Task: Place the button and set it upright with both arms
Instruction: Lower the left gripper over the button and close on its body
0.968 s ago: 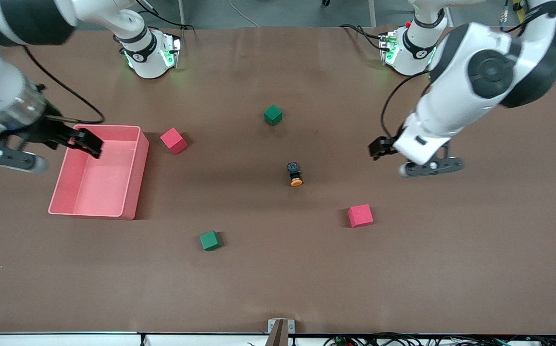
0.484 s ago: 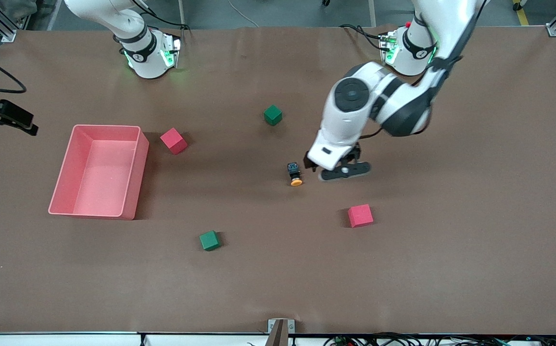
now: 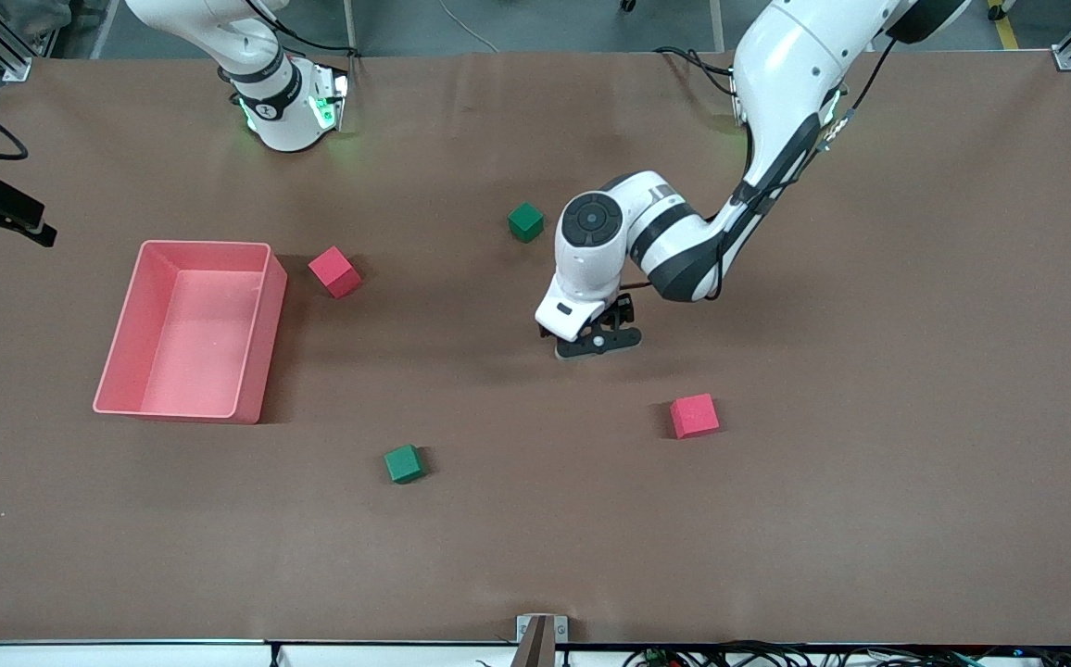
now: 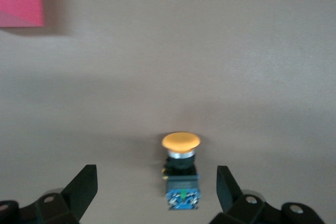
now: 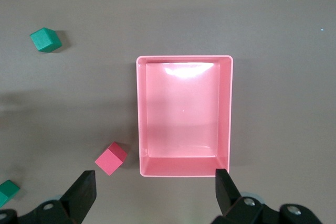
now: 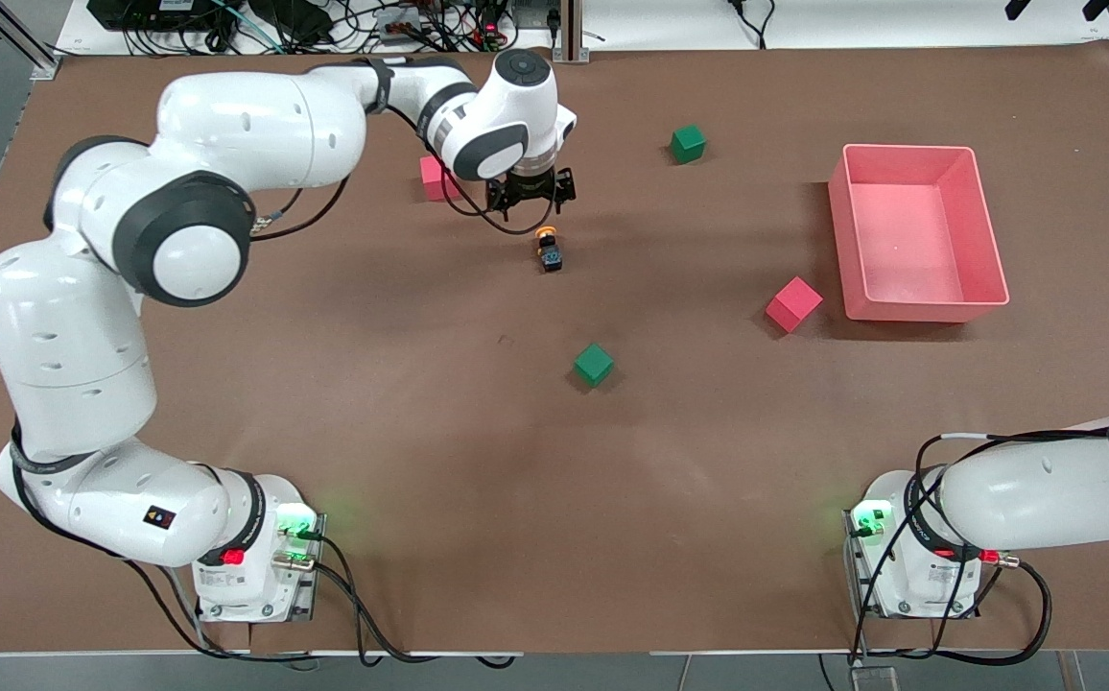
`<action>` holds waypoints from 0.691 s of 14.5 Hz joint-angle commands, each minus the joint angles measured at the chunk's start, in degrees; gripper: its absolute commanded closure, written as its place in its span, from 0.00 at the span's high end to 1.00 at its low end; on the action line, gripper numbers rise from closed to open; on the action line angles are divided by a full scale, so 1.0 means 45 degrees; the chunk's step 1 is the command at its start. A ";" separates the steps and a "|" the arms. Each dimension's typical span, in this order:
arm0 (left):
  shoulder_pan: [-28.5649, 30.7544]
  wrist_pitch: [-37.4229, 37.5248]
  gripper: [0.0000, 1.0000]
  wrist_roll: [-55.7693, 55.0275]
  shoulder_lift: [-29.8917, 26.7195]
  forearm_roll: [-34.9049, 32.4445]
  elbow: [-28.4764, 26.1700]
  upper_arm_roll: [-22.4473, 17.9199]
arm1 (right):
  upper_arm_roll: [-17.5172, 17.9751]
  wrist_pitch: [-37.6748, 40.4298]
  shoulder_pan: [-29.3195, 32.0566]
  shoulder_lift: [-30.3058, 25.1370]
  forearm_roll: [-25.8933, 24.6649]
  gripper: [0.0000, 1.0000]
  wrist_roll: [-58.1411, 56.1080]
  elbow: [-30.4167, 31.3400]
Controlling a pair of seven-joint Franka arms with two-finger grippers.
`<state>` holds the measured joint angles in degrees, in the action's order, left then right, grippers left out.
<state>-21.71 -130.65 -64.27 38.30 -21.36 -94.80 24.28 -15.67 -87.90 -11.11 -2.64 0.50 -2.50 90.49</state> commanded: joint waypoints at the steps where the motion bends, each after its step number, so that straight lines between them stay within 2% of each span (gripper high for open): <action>1: -0.0135 -0.0671 1.00 0.0043 0.0608 -0.0273 0.0460 -0.0044 | 0.0455 -0.0427 0.0359 -0.0742 -0.0325 1.00 -0.0010 0.0887; 10: -0.0663 -0.1279 0.97 -0.0210 0.1430 -0.0662 0.0402 -0.0162 | 0.0397 -0.0096 0.0691 -0.0742 -0.0325 1.00 -0.0030 0.0555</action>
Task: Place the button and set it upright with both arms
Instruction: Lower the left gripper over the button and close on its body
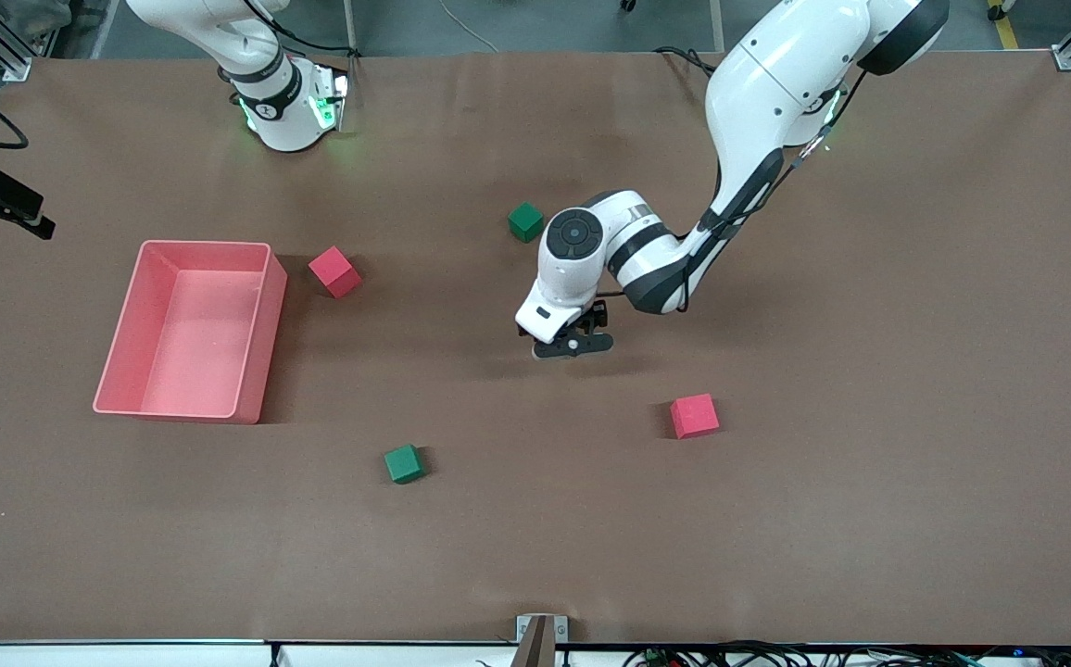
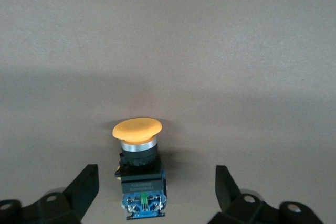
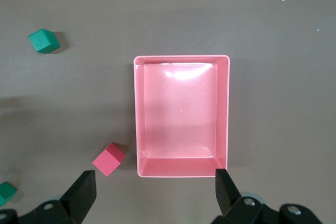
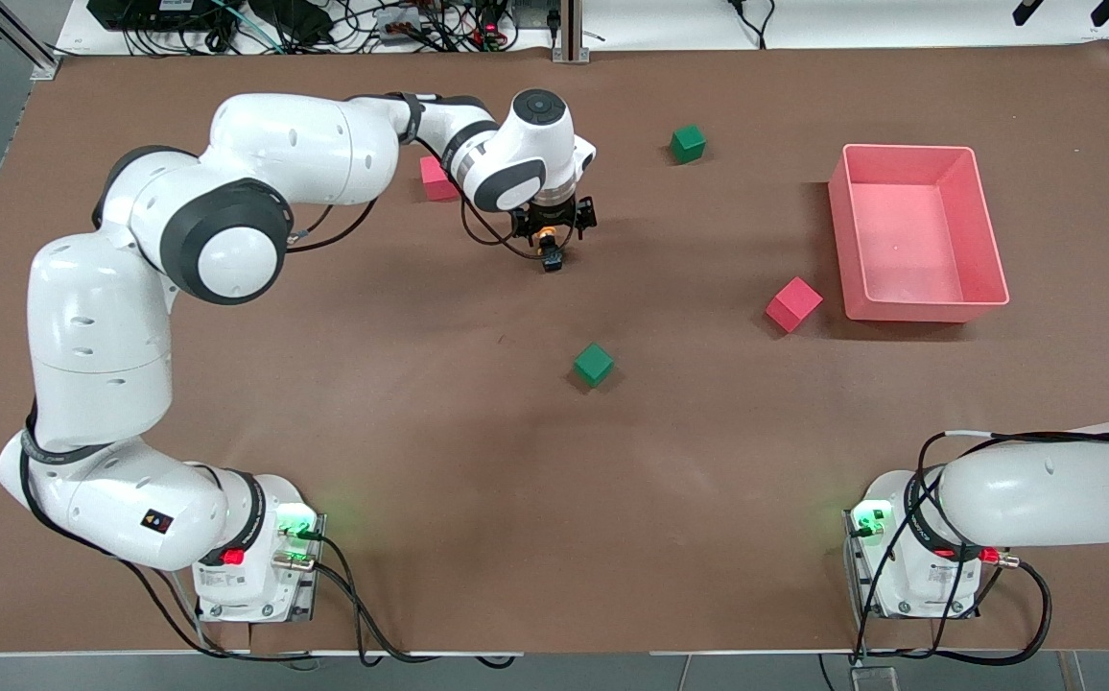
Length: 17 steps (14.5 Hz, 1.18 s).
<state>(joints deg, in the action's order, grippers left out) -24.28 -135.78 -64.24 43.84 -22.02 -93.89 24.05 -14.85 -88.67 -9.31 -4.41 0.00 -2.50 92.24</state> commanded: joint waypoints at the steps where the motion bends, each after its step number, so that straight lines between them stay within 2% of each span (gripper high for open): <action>1: -0.0093 -0.0140 0.97 -0.0217 0.0219 -0.0671 0.0181 -0.0110 | 0.0214 0.0133 0.0292 -0.0349 -0.0234 1.00 -0.0030 0.0166; 3: -0.0093 -0.0140 0.97 -0.0256 0.0375 -0.0750 0.0181 -0.0130 | 0.0233 0.0211 0.0311 -0.0368 -0.0234 1.00 -0.0030 0.0147; 6: -0.0073 -0.0140 0.93 -0.1189 0.0667 -0.1938 0.0181 -0.0130 | 0.0389 0.0328 0.0545 -0.0369 -0.0254 1.00 -0.0030 0.0147; 10: -0.0073 -0.0101 0.68 -0.2072 0.0669 -0.2255 0.0142 -0.0110 | 0.0389 0.0309 0.0546 -0.0349 -0.0254 1.00 -0.0069 0.0147; 12: -0.0054 -0.0043 0.63 -0.2092 0.0610 -0.2235 0.0162 -0.0110 | 0.0389 0.0309 0.0546 -0.0310 -0.0254 1.00 -0.0419 0.0147; 17: -0.0053 0.0036 0.19 -0.2033 0.0551 -0.2196 0.0200 -0.0091 | 0.0819 0.0309 0.0624 -0.0330 -0.0937 1.00 -0.0440 0.0147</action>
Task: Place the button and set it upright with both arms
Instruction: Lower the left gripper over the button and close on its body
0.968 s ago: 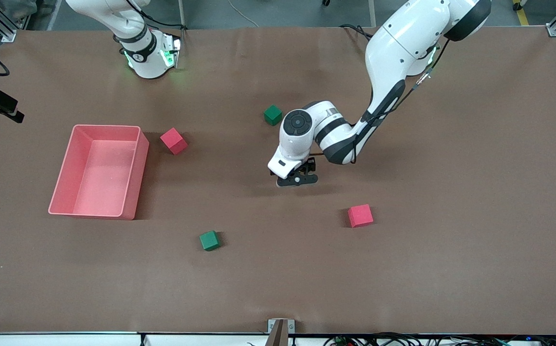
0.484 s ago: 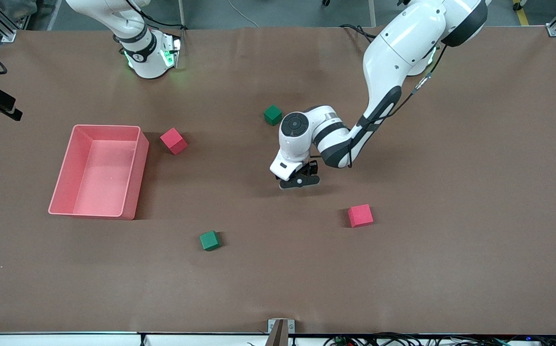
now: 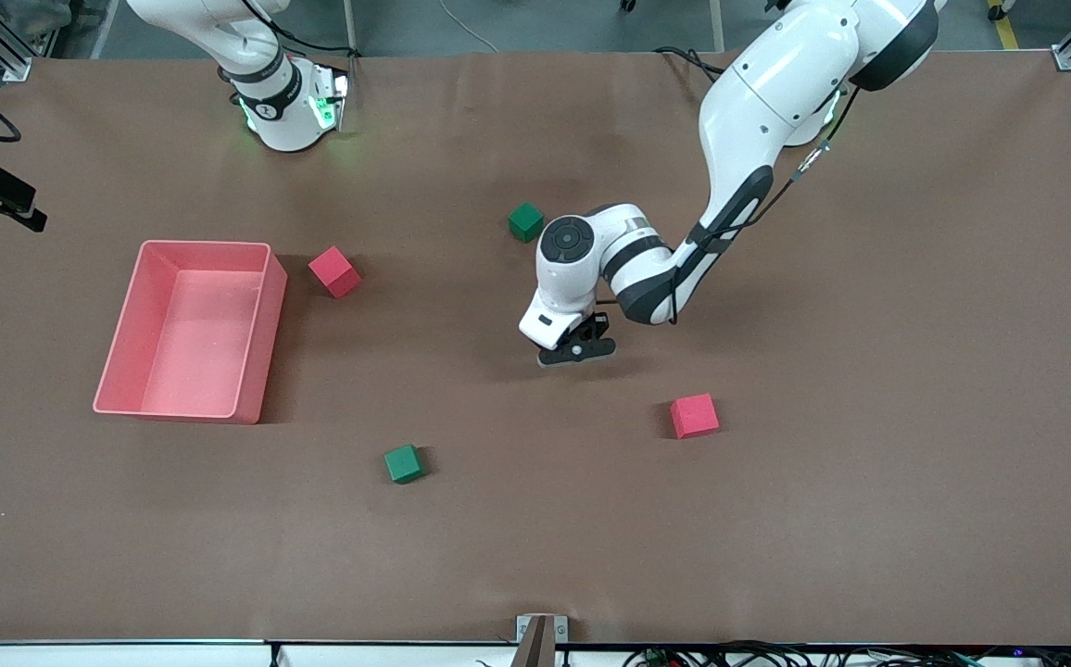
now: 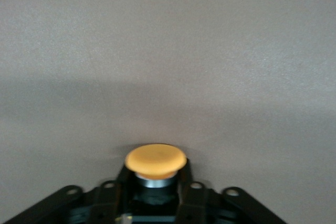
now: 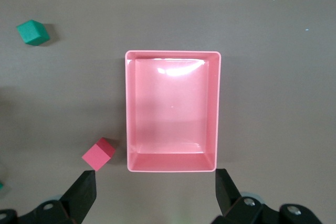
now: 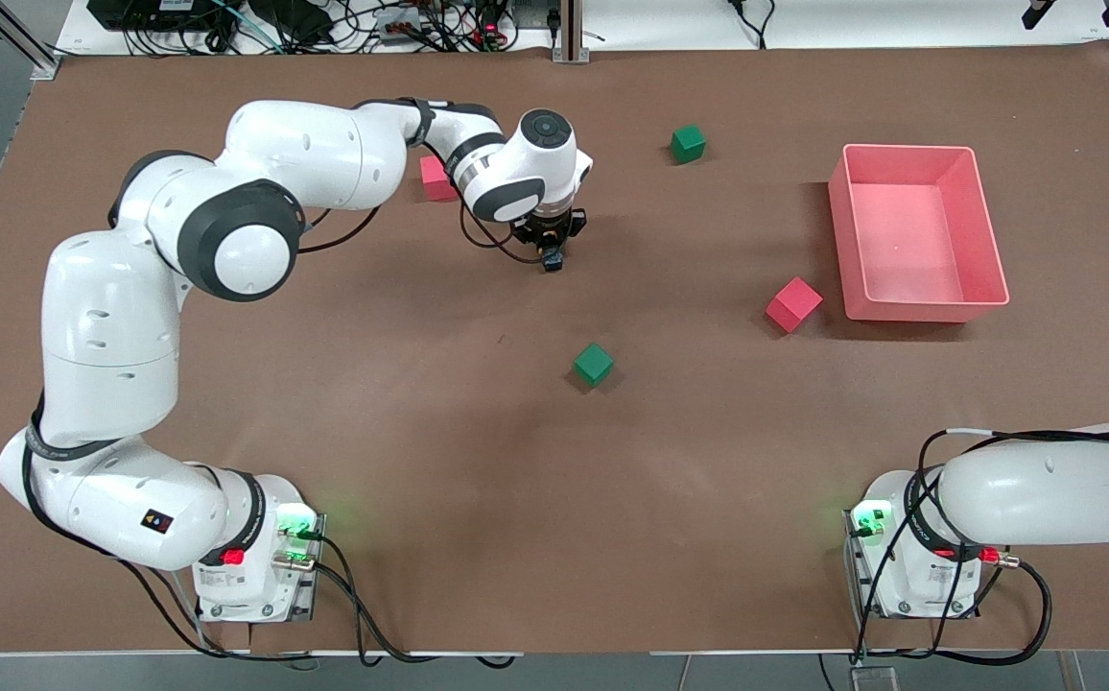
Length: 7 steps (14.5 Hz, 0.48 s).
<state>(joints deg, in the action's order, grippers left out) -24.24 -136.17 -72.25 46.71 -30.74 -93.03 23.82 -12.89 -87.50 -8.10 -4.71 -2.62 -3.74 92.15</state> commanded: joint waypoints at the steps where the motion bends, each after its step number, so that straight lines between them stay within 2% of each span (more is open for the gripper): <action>1: -0.0082 0.0143 0.07 -0.0273 -0.0086 -0.0260 0.0010 -0.0039 | 0.0423 0.0050 0.0356 -0.0262 -0.0335 1.00 -0.0164 0.0148; 2: -0.0082 0.0279 0.00 -0.0292 -0.0144 -0.0240 0.0029 -0.0039 | 0.0500 0.0030 0.0375 -0.0262 -0.0296 1.00 -0.0164 0.0070; 7: 0.0307 0.0766 0.00 -0.0467 -0.0554 0.0149 0.0068 -0.0019 | 0.0521 0.0030 0.0356 -0.0262 -0.0082 1.00 -0.0145 0.0069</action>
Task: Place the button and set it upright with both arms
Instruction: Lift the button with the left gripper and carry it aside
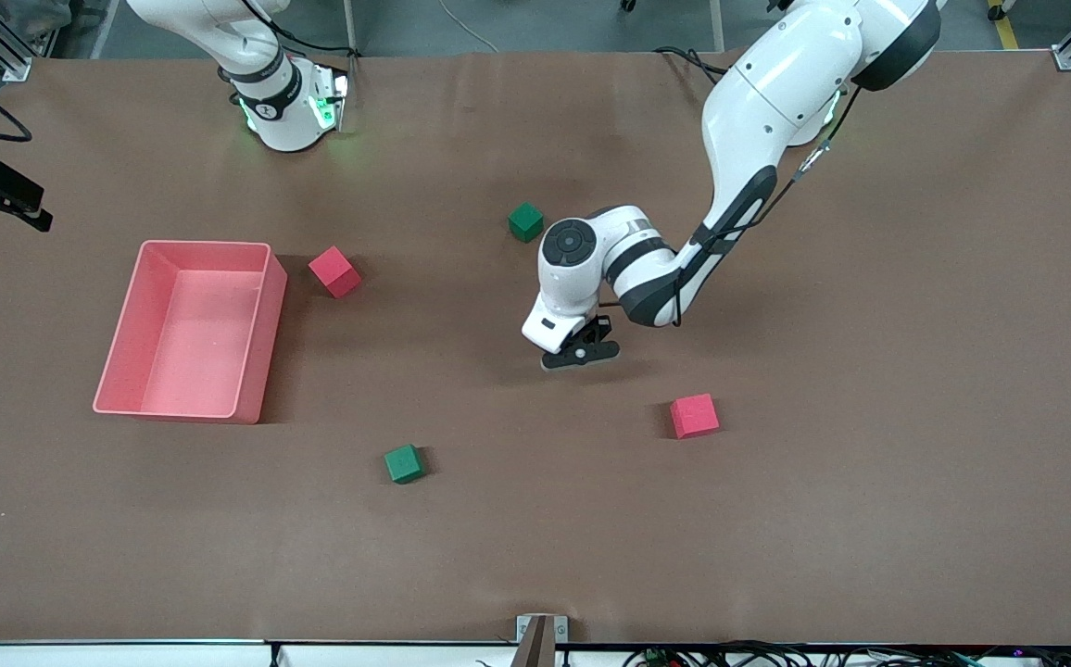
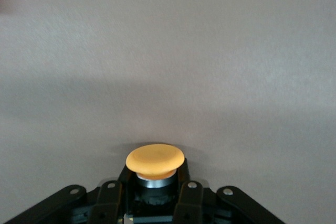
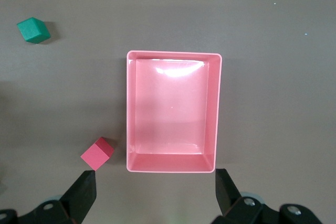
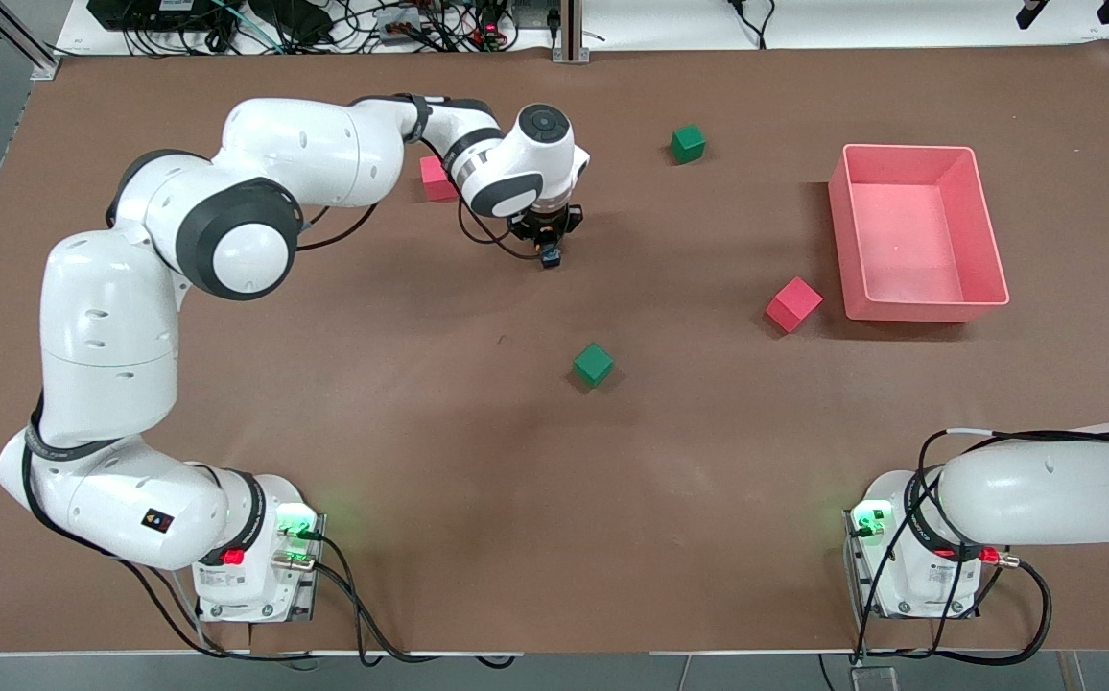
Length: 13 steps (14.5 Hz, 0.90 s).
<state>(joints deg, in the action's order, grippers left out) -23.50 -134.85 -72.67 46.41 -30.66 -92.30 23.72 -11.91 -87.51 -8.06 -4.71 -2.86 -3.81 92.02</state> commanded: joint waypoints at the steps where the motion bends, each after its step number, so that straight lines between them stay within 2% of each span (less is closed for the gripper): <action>1: 0.0183 0.1015 0.00 -0.0529 -0.0663 0.0289 -0.0094 0.0003 | 0.0303 0.0051 0.0385 -0.0281 0.0223 1.00 -0.0150 0.0099; 3: 0.0280 0.1935 0.00 -0.0920 -0.1229 0.0407 -0.0113 0.0022 | 0.0361 0.0071 0.0521 -0.0378 0.0362 1.00 -0.0189 0.0157; 6: 0.1099 0.2911 0.00 -0.0961 -0.2340 0.0932 -0.0579 0.0567 | 0.0888 0.0129 0.1009 -0.0457 0.0362 1.00 -0.0365 0.0216; 9: 0.1763 0.3557 0.00 -0.0941 -0.3806 0.2006 -0.1244 0.0764 | 0.0889 0.0110 0.0991 -0.0437 0.0362 1.00 -0.0365 0.0196; 13: 0.2583 0.5238 0.00 -0.1038 -0.4764 0.2398 -0.1791 0.0784 | 0.0851 0.0129 0.0913 -0.0378 0.0362 1.00 -0.0346 0.0138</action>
<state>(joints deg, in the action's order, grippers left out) -14.68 -112.61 -76.74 28.29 -21.66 -96.76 26.77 -8.96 -87.11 -5.25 -5.48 -2.35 -4.65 92.00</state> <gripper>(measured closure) 0.656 0.000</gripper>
